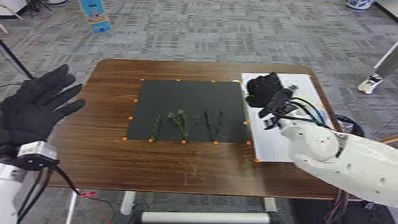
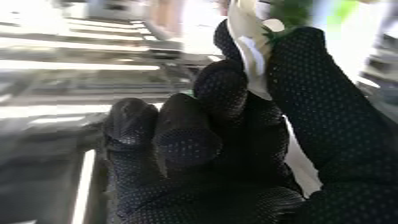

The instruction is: Arrange flowers

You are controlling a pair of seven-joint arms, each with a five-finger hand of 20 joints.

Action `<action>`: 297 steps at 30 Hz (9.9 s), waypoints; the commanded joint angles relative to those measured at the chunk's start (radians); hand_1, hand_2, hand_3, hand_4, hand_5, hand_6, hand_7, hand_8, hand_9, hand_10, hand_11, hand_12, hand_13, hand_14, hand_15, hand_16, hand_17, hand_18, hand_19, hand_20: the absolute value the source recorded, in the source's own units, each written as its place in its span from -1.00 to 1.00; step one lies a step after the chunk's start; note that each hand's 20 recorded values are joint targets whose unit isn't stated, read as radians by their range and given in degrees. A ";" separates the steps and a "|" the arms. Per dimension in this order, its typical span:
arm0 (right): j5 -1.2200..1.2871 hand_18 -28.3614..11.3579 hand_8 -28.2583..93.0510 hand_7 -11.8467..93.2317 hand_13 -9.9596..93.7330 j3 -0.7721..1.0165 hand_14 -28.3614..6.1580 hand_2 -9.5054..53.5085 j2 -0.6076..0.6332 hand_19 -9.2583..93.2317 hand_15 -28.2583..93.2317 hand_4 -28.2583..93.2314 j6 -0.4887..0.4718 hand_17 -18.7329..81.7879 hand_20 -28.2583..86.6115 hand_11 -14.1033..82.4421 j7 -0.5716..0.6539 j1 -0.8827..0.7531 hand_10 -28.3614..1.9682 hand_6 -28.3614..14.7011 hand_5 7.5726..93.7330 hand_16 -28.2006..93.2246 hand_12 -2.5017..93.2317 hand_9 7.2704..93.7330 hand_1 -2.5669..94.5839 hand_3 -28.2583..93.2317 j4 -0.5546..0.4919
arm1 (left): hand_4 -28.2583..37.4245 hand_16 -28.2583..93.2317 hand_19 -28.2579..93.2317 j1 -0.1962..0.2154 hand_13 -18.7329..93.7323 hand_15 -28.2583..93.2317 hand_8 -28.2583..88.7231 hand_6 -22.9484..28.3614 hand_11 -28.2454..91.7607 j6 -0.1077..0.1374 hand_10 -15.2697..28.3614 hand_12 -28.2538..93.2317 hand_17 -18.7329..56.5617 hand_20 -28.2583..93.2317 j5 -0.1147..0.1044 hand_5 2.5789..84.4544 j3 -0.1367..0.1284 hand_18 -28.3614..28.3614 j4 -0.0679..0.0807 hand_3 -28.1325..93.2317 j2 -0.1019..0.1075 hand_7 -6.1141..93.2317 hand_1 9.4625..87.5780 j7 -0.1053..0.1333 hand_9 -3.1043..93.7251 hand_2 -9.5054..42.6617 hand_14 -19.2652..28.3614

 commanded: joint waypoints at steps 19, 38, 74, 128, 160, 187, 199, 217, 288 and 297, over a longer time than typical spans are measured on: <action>0.004 -0.65 -0.50 0.06 0.51 -0.226 0.15 -1.00 -0.570 0.94 0.81 -1.00 -0.092 0.08 0.45 0.19 -0.004 0.174 0.35 0.42 0.58 0.23 0.38 0.59 0.11 0.74 0.072 | -1.00 -0.46 0.14 -0.255 -0.32 -0.26 -0.65 -0.01 -0.32 -0.053 0.21 -0.26 -0.83 -0.41 0.041 -0.40 0.065 0.79 0.078 0.59 0.230 -0.58 -0.70 -0.053 -0.44 -0.88 0.37; -0.033 -0.62 -0.56 0.03 0.49 -0.355 0.17 -1.00 -0.745 0.92 0.81 -1.00 0.017 0.05 0.46 0.15 0.106 0.251 0.34 0.46 0.60 0.24 0.39 0.59 0.12 0.71 0.275 | -1.00 -0.46 0.14 -0.432 -0.32 -0.26 -0.65 -0.01 -0.32 -0.056 0.21 -0.26 -0.83 -0.41 0.063 -0.40 0.247 0.79 0.122 0.60 0.231 -0.58 -0.70 -0.009 -0.44 -0.88 0.37; -0.055 -0.61 -0.56 -0.15 0.38 -0.368 0.14 -1.00 -0.807 0.88 0.82 -1.00 -0.042 -0.02 0.49 0.22 0.224 0.212 0.37 0.45 0.35 0.26 0.30 0.38 0.00 0.66 0.344 | -1.00 -0.46 0.14 -0.580 -0.31 -0.26 -0.65 -0.01 -0.32 -0.091 0.21 -0.27 -0.82 -0.42 0.056 -0.38 0.382 0.79 0.176 0.60 0.234 -0.58 -0.70 -0.041 -0.43 -0.88 0.38; 0.031 -0.78 -0.78 -0.43 0.58 -0.077 -0.04 0.48 -0.673 1.00 0.99 -0.74 -0.567 0.10 0.67 0.79 -0.181 0.058 0.14 0.64 0.02 0.18 -0.14 0.58 -0.49 0.98 0.165 | -1.00 -0.46 0.14 -0.375 -0.31 -0.26 -0.65 -0.02 -0.32 -0.063 0.21 -0.26 -0.82 -0.41 0.035 -0.39 0.226 0.79 0.118 0.60 0.179 -0.58 -0.70 -0.007 -0.43 -0.87 0.38; 0.050 -0.80 -0.78 -0.42 0.62 -0.092 -0.01 0.32 -0.640 1.00 0.99 -0.76 -0.534 0.14 0.68 0.79 -0.126 0.096 0.14 0.63 0.01 0.16 -0.16 0.62 -0.49 0.99 0.153 | -1.00 -0.46 0.14 -0.359 -0.32 -0.26 -0.65 -0.02 -0.31 -0.062 0.21 -0.26 -0.83 -0.41 0.036 -0.40 0.216 0.79 0.115 0.60 0.173 -0.57 -0.70 -0.010 -0.43 -0.85 0.37; -0.098 -0.70 -0.73 -0.41 0.35 0.624 0.05 -1.00 0.053 0.87 0.85 -1.00 -0.093 -0.05 0.49 -0.17 0.348 -0.486 0.12 0.29 -0.06 0.08 -0.47 0.13 -0.15 0.55 0.024 | -1.00 -0.47 0.15 -0.069 -0.30 -0.25 -0.65 -0.04 -0.31 -0.010 0.21 -0.27 -0.82 -0.41 0.046 -0.36 0.110 0.79 0.019 0.61 -0.008 -0.57 -0.70 -0.002 -0.42 -0.87 0.37; -0.058 -0.72 -0.72 -0.43 0.35 0.822 0.04 -1.00 0.110 0.86 0.87 -1.00 -0.150 -0.06 0.50 -0.31 0.319 -0.724 0.17 0.25 -0.06 0.04 -0.52 0.13 -0.04 0.40 -0.084 | -1.00 -0.47 0.15 -0.076 -0.30 -0.25 -0.65 -0.03 -0.30 -0.007 0.21 -0.27 -0.82 -0.41 0.043 -0.37 0.120 0.79 0.026 0.60 -0.003 -0.58 -0.71 -0.012 -0.42 -0.87 0.37; 0.037 -0.74 -0.74 -0.40 0.37 0.881 0.03 -1.00 0.122 0.86 0.88 -1.00 -0.297 -0.06 0.51 -0.30 0.258 -0.793 0.30 0.33 0.08 0.04 -0.54 0.24 0.09 0.20 -0.101 | -1.00 -0.47 0.14 -0.060 -0.30 -0.25 -0.66 -0.03 -0.30 0.002 0.21 -0.27 -0.82 -0.41 0.041 -0.37 0.115 0.79 0.022 0.59 -0.006 -0.57 -0.70 -0.016 -0.42 -0.85 0.37; 0.153 -0.59 -0.52 0.04 0.62 -0.253 0.39 -1.00 -0.582 1.00 0.90 -1.00 -0.096 0.18 0.53 -0.34 -0.137 0.332 0.64 0.50 0.56 0.18 0.11 0.81 0.16 0.81 0.227 | -1.00 -0.47 0.17 -0.174 -0.29 -0.21 -0.66 -0.01 -0.29 0.092 0.21 -0.27 -0.80 -0.40 0.040 -0.35 0.112 0.80 0.041 0.62 0.149 -0.56 -0.71 0.061 -0.40 -0.84 0.37; 0.142 -0.58 -0.54 0.03 0.63 -0.331 0.39 -1.00 -0.663 1.00 0.90 -1.00 -0.058 0.19 0.53 -0.36 -0.112 0.354 0.62 0.51 0.57 0.18 0.10 0.83 0.17 0.79 0.328 | -1.00 -0.48 0.17 -0.222 -0.29 -0.20 -0.66 -0.01 -0.29 0.054 0.21 -0.28 -0.80 -0.40 0.040 -0.34 0.145 0.79 0.051 0.62 0.173 -0.56 -0.71 0.060 -0.40 -0.84 0.37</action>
